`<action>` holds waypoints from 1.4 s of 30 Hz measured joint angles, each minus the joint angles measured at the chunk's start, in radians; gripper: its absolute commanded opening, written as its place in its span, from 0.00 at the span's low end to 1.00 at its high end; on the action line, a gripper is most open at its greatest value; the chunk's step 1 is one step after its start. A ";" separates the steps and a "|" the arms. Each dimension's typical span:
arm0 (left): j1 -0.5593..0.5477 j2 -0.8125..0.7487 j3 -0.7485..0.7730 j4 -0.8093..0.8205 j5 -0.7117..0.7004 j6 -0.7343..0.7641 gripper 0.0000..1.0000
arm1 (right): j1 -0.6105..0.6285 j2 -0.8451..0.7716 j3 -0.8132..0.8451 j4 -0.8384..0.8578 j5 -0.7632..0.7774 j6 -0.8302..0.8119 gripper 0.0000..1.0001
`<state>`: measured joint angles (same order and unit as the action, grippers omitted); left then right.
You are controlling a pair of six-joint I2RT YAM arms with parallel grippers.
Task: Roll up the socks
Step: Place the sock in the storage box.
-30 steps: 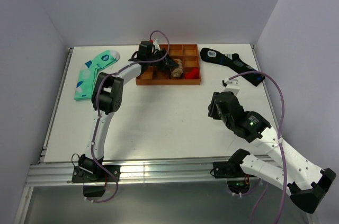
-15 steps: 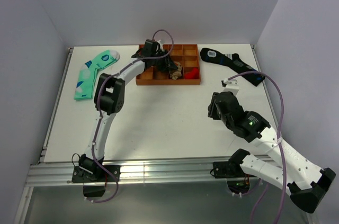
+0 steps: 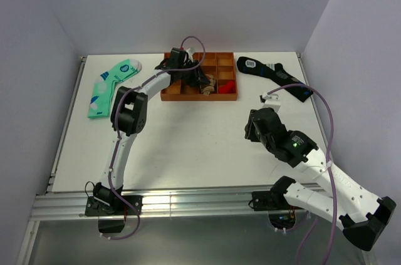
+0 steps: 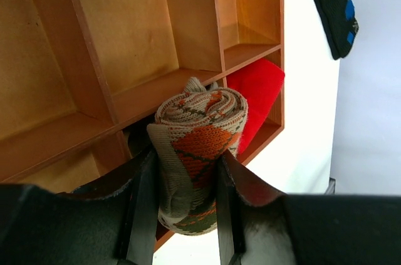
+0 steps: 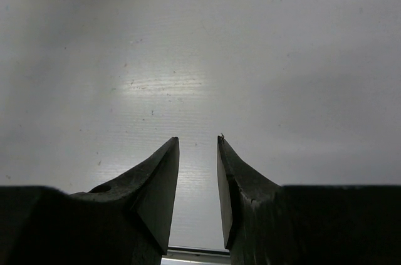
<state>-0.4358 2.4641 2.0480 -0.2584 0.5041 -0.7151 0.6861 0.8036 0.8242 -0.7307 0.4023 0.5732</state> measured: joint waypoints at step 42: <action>-0.097 0.087 0.264 -0.296 -0.406 0.102 0.00 | -0.002 0.067 -0.001 0.005 -0.031 -0.015 0.37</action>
<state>-0.5327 2.5511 2.3123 -0.5549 0.0978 -0.6132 0.6842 0.8703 0.8234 -0.7261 0.3714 0.5583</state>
